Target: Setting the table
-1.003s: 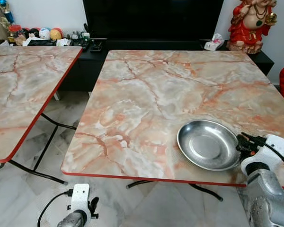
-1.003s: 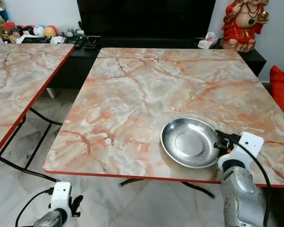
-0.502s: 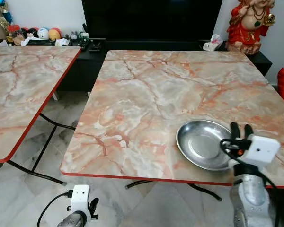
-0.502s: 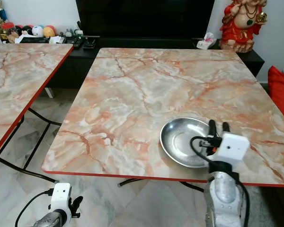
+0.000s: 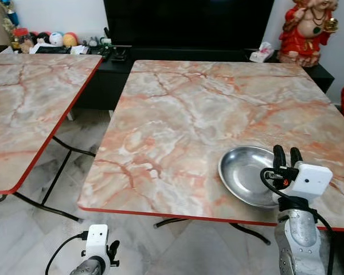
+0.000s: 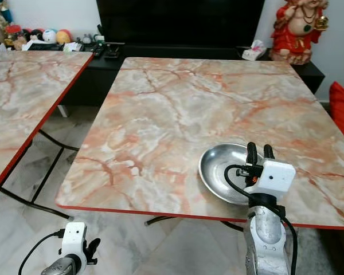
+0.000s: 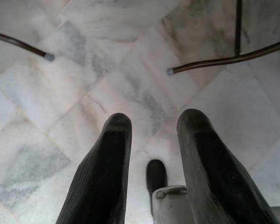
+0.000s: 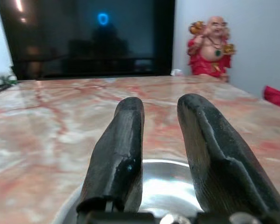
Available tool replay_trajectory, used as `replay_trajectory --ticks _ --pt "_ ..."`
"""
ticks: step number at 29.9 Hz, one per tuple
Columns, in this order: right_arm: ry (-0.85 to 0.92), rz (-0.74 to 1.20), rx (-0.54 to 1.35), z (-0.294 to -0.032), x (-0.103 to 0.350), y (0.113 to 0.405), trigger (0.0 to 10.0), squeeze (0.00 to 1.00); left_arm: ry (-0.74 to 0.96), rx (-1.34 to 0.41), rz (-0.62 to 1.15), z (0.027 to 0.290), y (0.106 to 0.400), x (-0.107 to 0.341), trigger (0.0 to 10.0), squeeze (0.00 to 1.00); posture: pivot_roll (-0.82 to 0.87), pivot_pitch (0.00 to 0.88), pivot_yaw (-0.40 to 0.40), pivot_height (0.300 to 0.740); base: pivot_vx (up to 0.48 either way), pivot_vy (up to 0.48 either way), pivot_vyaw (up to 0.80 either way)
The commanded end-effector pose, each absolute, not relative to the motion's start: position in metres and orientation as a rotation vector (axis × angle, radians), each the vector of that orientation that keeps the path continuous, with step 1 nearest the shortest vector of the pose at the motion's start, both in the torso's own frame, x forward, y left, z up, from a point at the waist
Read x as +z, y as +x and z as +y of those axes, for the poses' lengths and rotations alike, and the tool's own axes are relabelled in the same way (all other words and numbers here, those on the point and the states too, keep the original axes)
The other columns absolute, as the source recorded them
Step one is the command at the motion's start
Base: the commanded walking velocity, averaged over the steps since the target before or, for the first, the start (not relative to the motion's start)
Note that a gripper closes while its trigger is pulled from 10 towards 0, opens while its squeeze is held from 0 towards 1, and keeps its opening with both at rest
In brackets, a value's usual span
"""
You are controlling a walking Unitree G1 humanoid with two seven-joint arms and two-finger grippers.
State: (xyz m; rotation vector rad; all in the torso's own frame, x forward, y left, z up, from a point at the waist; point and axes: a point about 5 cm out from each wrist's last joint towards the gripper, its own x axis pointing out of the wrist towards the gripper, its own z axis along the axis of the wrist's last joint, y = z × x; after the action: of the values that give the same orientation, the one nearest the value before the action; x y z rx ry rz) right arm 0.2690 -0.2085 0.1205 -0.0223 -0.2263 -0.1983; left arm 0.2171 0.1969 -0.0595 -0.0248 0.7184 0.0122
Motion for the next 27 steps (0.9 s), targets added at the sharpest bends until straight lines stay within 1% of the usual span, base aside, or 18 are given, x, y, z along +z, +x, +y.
replay_trajectory --ticks 1,27 --pt "-0.02 -0.237 -0.188 -0.205 0.122 0.271 10.0 0.0 -0.029 0.032 0.75 0.202 0.209 -0.064 10.0 0.0 0.01 0.0 0.011 0.736 0.0 0.42 0.0" --pt "-0.019 -0.299 -0.18 -0.204 0.139 0.281 10.0 0.0 -0.035 0.026 0.692 0.199 0.221 -0.056 10.0 0.0 0.01 0.0 0.015 0.736 0.0 0.478 0.0"
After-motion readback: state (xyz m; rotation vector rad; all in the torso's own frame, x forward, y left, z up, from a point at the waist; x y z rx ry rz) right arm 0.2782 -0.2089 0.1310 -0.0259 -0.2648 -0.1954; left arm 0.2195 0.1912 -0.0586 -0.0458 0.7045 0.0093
